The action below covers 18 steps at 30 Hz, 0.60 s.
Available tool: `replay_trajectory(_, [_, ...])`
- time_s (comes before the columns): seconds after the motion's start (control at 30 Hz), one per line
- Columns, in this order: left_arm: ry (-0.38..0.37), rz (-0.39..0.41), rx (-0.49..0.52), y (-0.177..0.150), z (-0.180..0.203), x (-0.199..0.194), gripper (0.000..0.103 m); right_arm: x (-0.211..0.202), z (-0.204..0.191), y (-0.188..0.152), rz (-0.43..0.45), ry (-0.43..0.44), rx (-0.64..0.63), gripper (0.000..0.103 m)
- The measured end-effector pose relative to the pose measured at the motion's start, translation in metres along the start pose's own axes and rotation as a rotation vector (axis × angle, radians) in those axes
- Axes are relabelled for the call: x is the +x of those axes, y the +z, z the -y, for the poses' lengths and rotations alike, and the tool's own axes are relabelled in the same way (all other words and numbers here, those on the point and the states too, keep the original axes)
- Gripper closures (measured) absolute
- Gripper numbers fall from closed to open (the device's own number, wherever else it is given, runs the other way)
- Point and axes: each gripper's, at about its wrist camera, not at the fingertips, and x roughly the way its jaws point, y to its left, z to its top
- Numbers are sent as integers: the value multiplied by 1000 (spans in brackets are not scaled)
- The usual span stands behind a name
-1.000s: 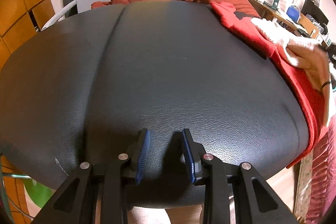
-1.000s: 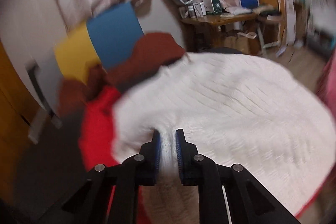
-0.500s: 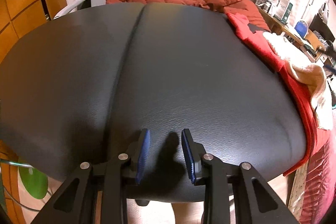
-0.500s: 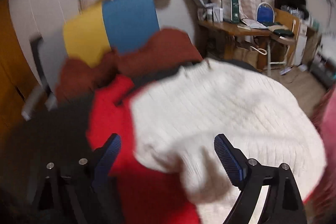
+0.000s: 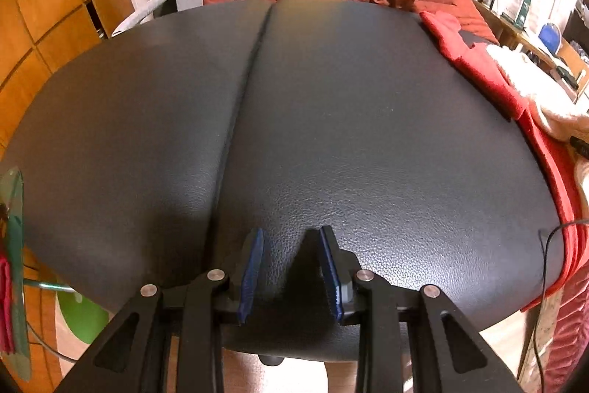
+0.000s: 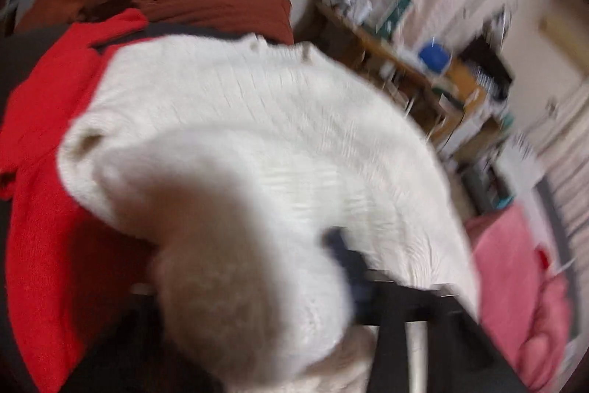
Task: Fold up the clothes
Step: 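Grasp the white sweater's edge with the right gripper and lift it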
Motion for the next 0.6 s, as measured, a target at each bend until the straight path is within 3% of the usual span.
replay_trajectory(0.13, [-12, 8, 0, 1, -1, -1, 72, 0, 38, -13, 23, 164, 278, 93])
replay_trajectory(0.3, [-37, 24, -12, 2, -2, -4, 72, -25, 64, -12, 127, 309, 476, 94])
replay_trajectory(0.47, [-40, 29, -6, 2, -2, -5, 72, -48, 82, -5, 245, 466, 622, 95])
replay_trajectory(0.6, [-45, 34, -9, 0, -4, -8, 72, -77, 98, 14, 363, 535, 668, 95])
